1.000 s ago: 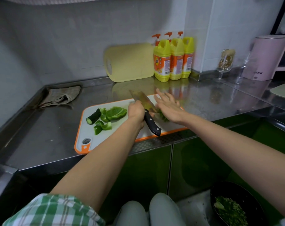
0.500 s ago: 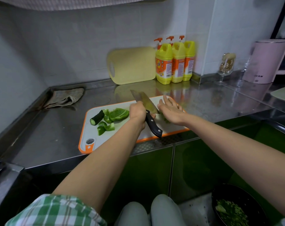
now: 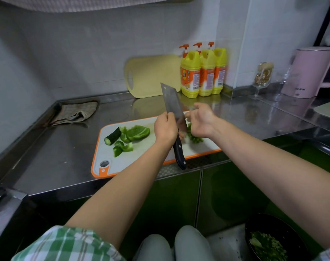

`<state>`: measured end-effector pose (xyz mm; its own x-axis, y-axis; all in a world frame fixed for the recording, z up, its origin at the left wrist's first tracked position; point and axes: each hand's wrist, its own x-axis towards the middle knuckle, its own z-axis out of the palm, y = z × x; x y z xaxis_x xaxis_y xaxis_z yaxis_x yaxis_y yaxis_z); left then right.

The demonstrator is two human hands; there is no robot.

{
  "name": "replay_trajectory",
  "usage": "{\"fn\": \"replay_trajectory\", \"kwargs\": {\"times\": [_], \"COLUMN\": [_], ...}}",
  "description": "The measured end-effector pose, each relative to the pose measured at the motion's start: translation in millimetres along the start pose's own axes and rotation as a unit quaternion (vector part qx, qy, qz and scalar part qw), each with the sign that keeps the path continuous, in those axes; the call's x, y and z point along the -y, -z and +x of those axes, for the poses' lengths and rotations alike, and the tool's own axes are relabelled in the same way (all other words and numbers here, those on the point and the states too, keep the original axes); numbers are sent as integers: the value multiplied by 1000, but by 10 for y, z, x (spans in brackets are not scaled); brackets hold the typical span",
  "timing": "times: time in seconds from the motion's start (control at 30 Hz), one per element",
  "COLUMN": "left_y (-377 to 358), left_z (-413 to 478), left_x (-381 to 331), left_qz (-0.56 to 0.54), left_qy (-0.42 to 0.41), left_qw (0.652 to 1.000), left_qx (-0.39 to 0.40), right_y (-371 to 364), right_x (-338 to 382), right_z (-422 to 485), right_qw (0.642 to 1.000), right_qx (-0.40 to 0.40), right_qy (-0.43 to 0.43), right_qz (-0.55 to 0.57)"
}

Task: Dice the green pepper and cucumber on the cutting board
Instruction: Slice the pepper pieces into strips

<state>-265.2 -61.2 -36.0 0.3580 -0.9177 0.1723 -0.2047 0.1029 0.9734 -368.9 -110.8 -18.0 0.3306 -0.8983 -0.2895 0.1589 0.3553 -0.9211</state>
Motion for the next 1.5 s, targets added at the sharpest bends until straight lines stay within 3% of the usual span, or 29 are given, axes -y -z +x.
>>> {"fn": "replay_trajectory", "kwargs": {"times": [0.17,0.33,0.57,0.67,0.77,0.87,0.93,1.07,1.27,1.4,1.5], "left_y": [1,-47,-56,5,38,37,36,39,75,180,271], "left_z": [-36,-111,39,57,67,128,164,202,168,219,230], "left_x": [-14,-12,52,28,19,54,68,52,8,127,282], "left_qz": [31,69,127,132,123,114,99,98,6,73,150], "left_qy": [-12,-64,-69,-57,-32,2,25,63,81,46,42], "left_qw": [999,996,989,988,989,989,992,991,996,996,988], "left_qx": [-34,8,-40,-58,-76,-90,-76,-60,21,-13,-23], "right_y": [10,-8,37,47,58,73,51,-73,-84,-29,2], "right_x": [38,30,42,78,46,-15,-14,-29,-105,-103,-165], "right_z": [-63,-97,-1,-101,-166,-169,-196,-308,-270,-302,-326], "right_qw": [998,996,998,1000,992,959,937,895,910,965,973], "right_qx": [-31,1,-6,-8,-84,-142,-110,54,-32,-25,-7], "right_qy": [-40,-43,-56,-18,50,117,122,-1,82,21,-45], "right_qz": [22,83,33,24,-84,-215,-309,-443,-406,-261,-226]}}
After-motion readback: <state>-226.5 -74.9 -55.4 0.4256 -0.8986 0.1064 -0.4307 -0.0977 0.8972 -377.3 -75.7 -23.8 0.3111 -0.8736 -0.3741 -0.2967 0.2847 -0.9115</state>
